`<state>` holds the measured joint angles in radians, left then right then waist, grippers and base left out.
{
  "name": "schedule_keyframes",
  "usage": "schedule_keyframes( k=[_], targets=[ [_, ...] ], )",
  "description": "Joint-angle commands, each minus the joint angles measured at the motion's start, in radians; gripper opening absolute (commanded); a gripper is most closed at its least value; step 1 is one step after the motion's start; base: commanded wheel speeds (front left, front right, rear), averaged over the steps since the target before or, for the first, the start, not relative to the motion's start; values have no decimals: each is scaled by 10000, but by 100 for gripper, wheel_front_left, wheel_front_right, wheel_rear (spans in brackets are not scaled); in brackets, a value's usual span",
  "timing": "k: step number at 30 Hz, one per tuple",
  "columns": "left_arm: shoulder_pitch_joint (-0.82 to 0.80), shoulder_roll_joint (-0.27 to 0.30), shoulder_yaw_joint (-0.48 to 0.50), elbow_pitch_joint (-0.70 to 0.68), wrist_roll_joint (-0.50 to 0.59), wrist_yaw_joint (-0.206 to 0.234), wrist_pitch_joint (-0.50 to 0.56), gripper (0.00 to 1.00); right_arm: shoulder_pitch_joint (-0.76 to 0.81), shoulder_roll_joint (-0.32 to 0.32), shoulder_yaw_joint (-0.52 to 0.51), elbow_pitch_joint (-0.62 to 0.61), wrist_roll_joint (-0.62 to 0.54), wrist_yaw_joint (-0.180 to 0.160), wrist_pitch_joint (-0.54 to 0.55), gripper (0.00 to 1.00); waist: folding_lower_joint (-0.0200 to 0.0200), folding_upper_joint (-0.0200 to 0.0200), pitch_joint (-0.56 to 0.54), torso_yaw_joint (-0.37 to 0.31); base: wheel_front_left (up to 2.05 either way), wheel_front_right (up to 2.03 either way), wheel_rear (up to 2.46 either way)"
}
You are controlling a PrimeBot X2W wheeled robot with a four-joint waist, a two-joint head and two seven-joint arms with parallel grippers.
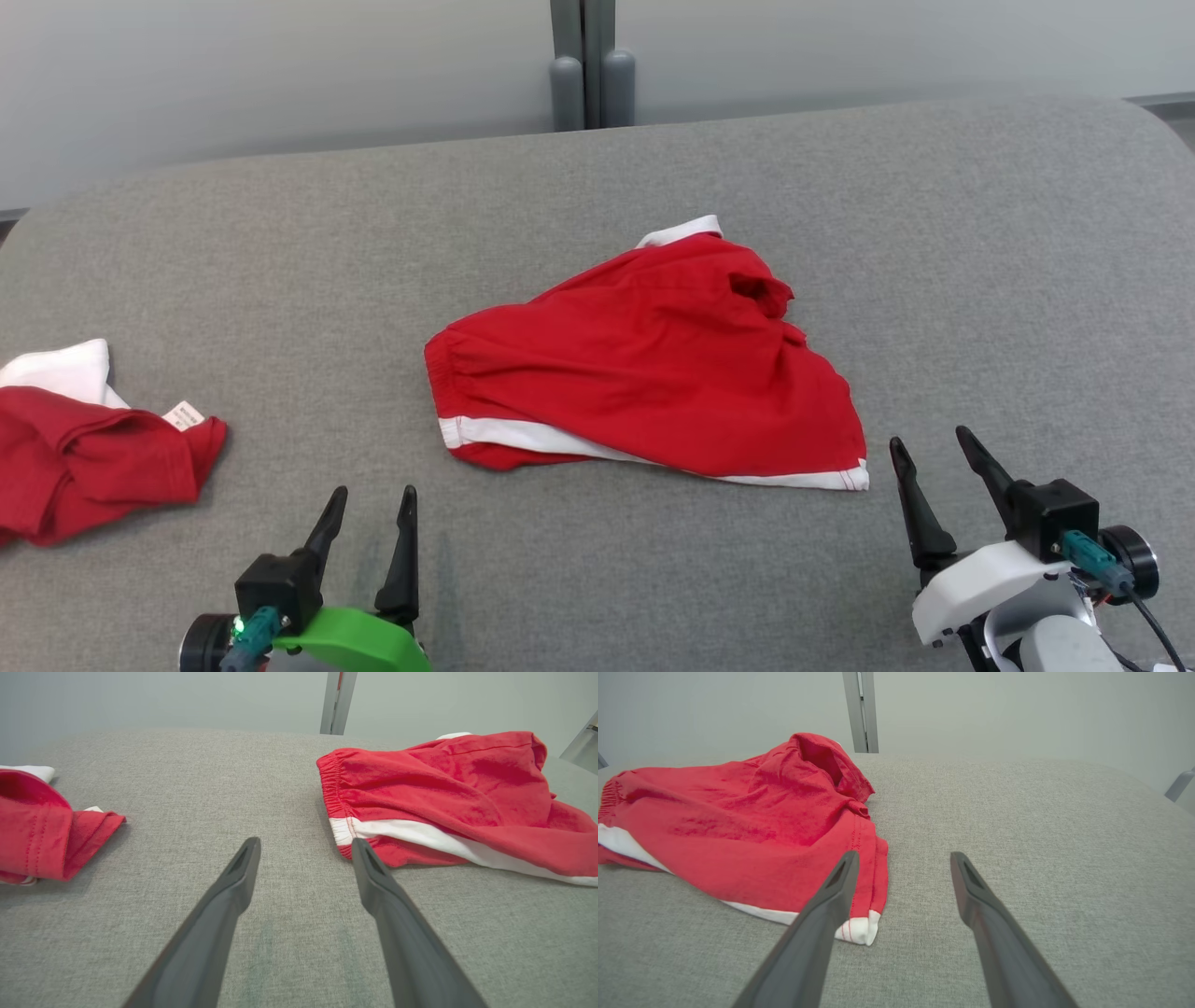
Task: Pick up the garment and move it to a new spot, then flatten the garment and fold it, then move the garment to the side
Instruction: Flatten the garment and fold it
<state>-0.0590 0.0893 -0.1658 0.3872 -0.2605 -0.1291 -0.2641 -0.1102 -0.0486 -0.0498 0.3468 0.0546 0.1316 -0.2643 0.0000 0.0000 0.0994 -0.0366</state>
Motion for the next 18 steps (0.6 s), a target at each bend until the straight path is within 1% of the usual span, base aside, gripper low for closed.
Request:
schedule_keyframes(
  k=[1, 4, 9, 18],
  targets=[
    [140, -28, 38, -56, 43, -20, -6, 100, 129, -42, 19, 62, 89, -17, -2, 100, 0, 0, -138, 97, 0, 0, 0],
    [153, -159, -22, -65, 64, -20, -6, 100, 113, -39, 209, 334, 160, -17, -2, 100, 0, 0, -63, 123, 0, 0, 0],
    [-192, -221, -220, -84, 59, -20, -6, 100, -275, -39, 469, 870, 87, -17, -2, 100, 0, 0, 294, 223, 0, 0, 0],
    [-638, -77, -546, -98, -133, -20, -6, 100, -896, -34, 427, 1978, 207, -17, -2, 100, 0, 0, 903, 553, 0, 0, 0]
  ],
)
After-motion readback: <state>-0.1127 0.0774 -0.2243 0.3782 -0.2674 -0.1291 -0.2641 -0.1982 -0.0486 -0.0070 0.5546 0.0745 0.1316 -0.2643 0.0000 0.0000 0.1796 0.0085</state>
